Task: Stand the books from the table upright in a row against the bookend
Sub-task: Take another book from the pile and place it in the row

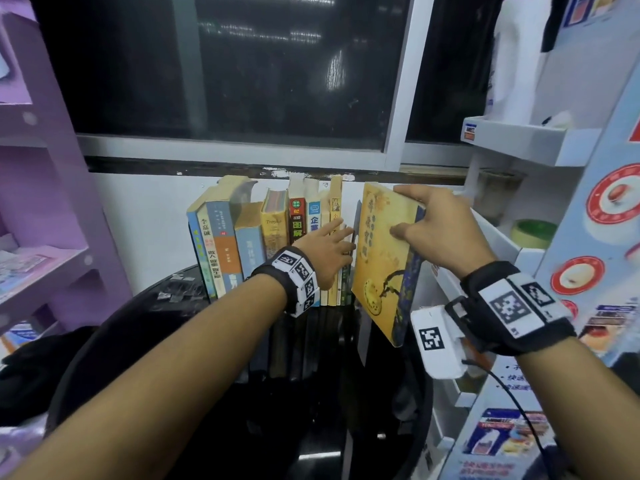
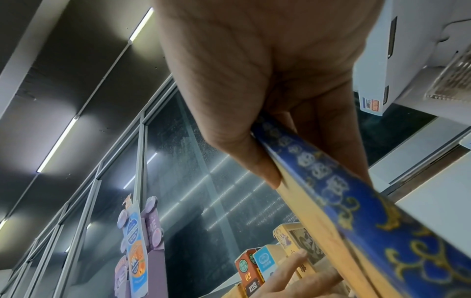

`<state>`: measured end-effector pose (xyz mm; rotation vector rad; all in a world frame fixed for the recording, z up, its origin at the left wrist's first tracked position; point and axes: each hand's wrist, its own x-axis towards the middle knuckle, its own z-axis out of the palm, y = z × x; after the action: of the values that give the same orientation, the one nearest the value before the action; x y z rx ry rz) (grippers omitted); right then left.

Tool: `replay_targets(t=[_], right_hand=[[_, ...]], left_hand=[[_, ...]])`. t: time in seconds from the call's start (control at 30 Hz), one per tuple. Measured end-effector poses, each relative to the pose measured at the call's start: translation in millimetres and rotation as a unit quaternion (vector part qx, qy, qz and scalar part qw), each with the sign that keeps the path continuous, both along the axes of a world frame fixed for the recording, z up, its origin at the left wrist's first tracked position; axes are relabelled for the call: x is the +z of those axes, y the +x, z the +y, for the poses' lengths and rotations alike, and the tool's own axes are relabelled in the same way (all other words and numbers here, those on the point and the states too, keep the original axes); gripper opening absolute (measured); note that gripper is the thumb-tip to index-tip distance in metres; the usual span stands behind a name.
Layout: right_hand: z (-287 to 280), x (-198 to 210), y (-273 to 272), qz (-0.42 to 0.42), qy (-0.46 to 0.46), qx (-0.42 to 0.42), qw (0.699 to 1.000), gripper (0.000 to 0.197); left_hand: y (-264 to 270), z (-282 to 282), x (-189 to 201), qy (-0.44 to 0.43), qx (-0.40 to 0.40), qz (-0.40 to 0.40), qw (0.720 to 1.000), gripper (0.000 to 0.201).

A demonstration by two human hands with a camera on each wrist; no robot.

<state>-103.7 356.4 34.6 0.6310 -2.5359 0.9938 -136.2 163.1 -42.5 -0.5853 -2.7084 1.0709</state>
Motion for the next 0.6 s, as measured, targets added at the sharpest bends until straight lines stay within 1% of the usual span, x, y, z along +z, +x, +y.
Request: replay_targets(t=[0.1, 0.23, 0.37, 0.6], right_hand=[[-4.9, -1.4, -9.6, -0.003, 0.001, 0.002, 1.0, 0.057], [-9.1, -2.3, -18.7, -0.007, 0.001, 0.002, 1.0, 0.057], [-12.4, -2.6, -25.4, -0.01, -0.016, 0.002, 1.0, 0.056], [-26.5, -0.2, -41.6, -0.006, -0.046, -0.01, 0.999, 0.057]], left_hand=[[-5.7, -4.2, -1.7, -0.001, -0.004, 0.005, 1.0, 0.06], [-6.8, -7.4, -2.8, 0.014, -0.021, 0.023, 0.999, 0.054], [-8.9, -13.8, -5.7, 0.019, -0.034, 0.044, 0.998, 0.05], [-11.4, -13.2, -6.6, 0.036, -0.043, 0.046, 0.997, 0.047]])
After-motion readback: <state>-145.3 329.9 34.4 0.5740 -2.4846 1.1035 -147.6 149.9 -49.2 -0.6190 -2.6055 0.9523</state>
